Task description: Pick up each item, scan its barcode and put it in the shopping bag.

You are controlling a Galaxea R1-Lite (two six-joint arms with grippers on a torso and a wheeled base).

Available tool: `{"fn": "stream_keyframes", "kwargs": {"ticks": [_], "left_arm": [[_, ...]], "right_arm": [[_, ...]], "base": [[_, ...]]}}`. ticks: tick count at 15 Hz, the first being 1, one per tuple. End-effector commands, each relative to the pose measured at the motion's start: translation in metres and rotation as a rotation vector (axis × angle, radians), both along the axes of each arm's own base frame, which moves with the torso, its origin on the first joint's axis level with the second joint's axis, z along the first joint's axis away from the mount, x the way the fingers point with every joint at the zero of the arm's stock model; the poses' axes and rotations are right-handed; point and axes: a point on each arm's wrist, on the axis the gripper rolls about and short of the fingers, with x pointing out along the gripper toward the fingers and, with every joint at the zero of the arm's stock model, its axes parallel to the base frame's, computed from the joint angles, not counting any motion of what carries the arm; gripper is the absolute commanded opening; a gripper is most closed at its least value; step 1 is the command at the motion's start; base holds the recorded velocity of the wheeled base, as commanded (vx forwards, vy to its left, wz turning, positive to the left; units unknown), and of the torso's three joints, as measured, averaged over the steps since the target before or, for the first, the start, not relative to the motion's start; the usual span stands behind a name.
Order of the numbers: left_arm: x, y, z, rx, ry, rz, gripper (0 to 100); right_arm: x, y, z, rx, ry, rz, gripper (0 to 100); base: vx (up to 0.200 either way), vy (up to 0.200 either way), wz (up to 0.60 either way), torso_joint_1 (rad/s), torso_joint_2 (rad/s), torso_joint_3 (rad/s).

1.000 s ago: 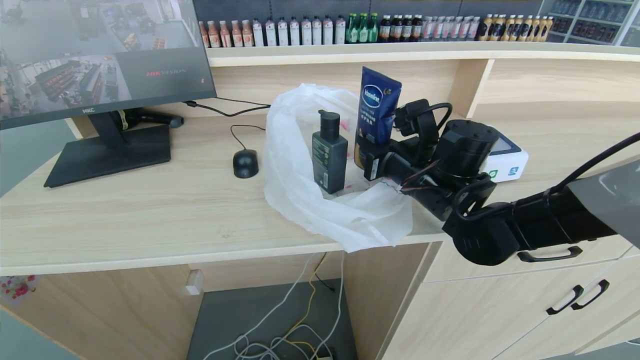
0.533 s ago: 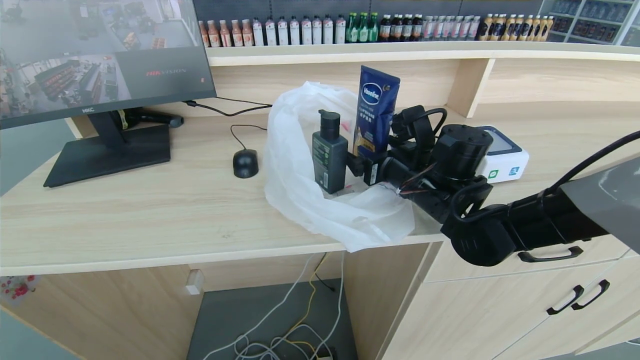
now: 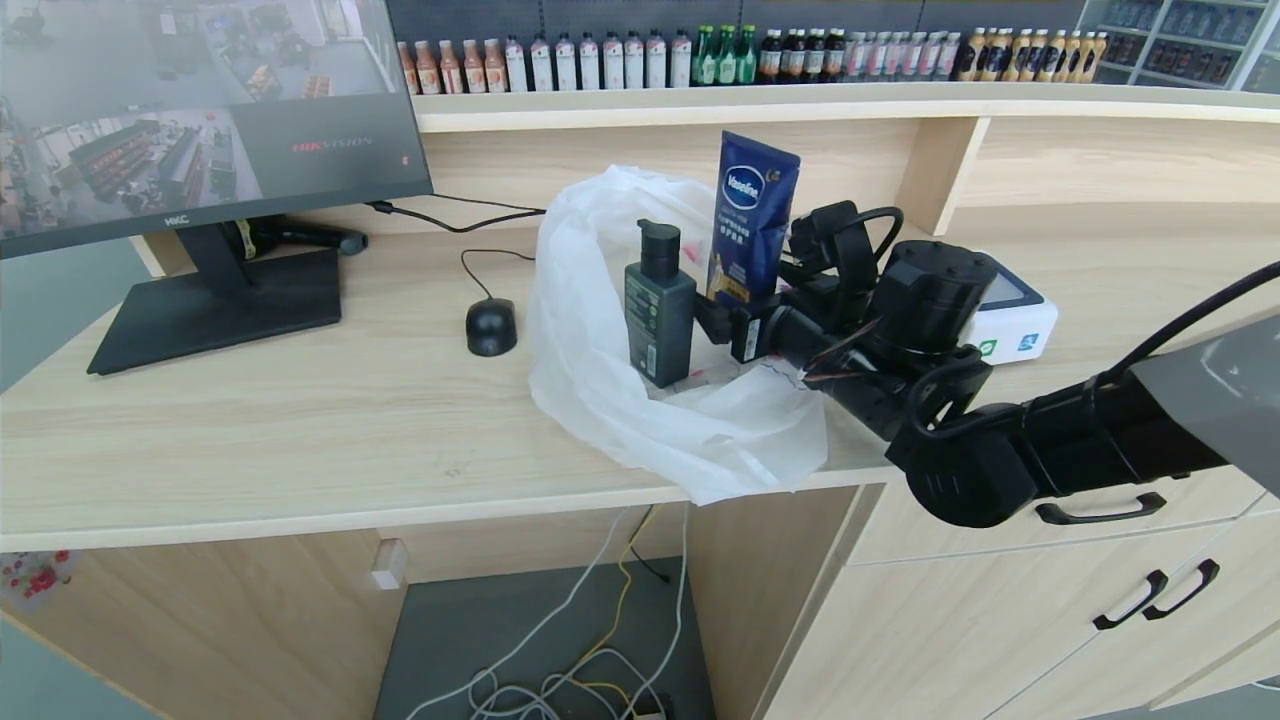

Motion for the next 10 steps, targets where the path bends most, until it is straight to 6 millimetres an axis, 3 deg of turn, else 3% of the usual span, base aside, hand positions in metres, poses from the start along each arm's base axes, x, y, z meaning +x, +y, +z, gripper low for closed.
{"fn": "stream_keyframes", "kwargs": {"ticks": [1, 5, 10], "left_arm": [[0.0, 0.0, 0.0, 0.0, -0.001, 0.0, 100], [0.0, 0.0, 0.0, 0.0, -0.001, 0.0, 100], [0.0, 0.0, 0.0, 0.0, -0.001, 0.0, 100]], "right_arm": [[-0.002, -0.001, 0.004, 0.005, -0.009, -0.001, 100], [-0.01, -0.005, 0.006, 0.007, -0.015, -0.003, 100], [-0.038, -0.021, 0.015, 0.024, -0.042, 0.002, 100]], "base": [[0.0, 0.0, 0.0, 0.0, 0.0, 0.0], [0.0, 0.0, 0.0, 0.0, 0.0, 0.0], [0.0, 0.0, 0.0, 0.0, 0.0, 0.0]]}}
